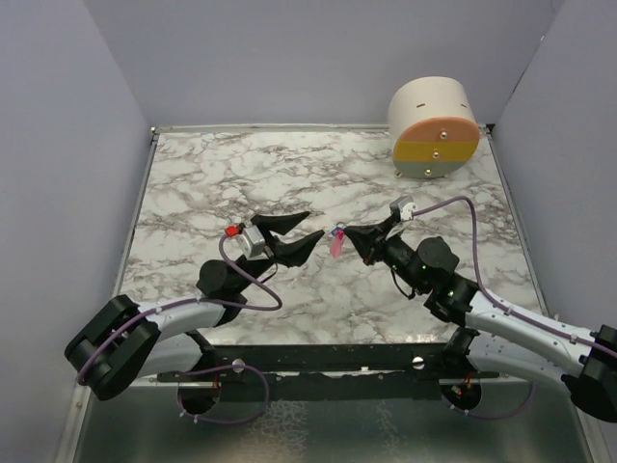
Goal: Put the keys on the keyring
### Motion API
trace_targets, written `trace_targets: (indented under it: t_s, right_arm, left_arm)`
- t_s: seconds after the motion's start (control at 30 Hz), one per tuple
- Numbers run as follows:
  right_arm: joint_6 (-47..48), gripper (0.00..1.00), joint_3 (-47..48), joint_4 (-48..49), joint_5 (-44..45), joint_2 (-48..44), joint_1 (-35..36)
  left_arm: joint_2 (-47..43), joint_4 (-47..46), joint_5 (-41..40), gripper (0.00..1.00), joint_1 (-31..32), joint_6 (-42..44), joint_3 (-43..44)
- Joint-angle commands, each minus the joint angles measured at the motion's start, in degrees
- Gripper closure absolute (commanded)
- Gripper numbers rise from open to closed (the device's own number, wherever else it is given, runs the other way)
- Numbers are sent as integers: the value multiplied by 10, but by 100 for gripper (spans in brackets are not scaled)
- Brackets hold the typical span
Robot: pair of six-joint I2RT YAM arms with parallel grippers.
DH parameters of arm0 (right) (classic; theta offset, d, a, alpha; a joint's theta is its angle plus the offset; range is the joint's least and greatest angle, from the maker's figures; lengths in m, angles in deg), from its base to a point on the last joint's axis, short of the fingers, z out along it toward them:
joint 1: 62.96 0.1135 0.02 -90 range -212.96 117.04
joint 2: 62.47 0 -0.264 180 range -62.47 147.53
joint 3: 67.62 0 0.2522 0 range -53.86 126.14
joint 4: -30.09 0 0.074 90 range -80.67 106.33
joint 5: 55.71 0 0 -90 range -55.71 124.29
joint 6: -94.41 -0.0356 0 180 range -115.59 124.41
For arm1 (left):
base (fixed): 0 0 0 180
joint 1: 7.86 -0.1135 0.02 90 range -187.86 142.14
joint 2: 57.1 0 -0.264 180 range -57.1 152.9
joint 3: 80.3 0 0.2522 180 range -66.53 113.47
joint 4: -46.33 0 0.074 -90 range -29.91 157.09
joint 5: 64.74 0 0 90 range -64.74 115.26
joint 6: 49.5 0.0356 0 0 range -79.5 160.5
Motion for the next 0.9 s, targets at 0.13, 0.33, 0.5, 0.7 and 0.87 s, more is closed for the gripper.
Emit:
trace_targets:
  t_s: [0.13,0.33,0.5,0.7,0.87]
  right_arm:
    - [-20,99,43,-62,24,-11,2]
    - [-28,99,74,-96,18,-3,2]
    - [-33,99,98,-117,18,18,2]
    - [-41,99,115,-128,10,46,2]
    - [-53,99,114,-130,2,55,2]
  left_arm:
    - [-8,57,0,37,2,62,-16]
    - [51,42,5,25,22,93,-14]
    - [82,22,-18,14,53,128,-7]
    - [105,-9,-86,1,87,171,-1]
    - [138,-79,-140,1,95,188,-8]
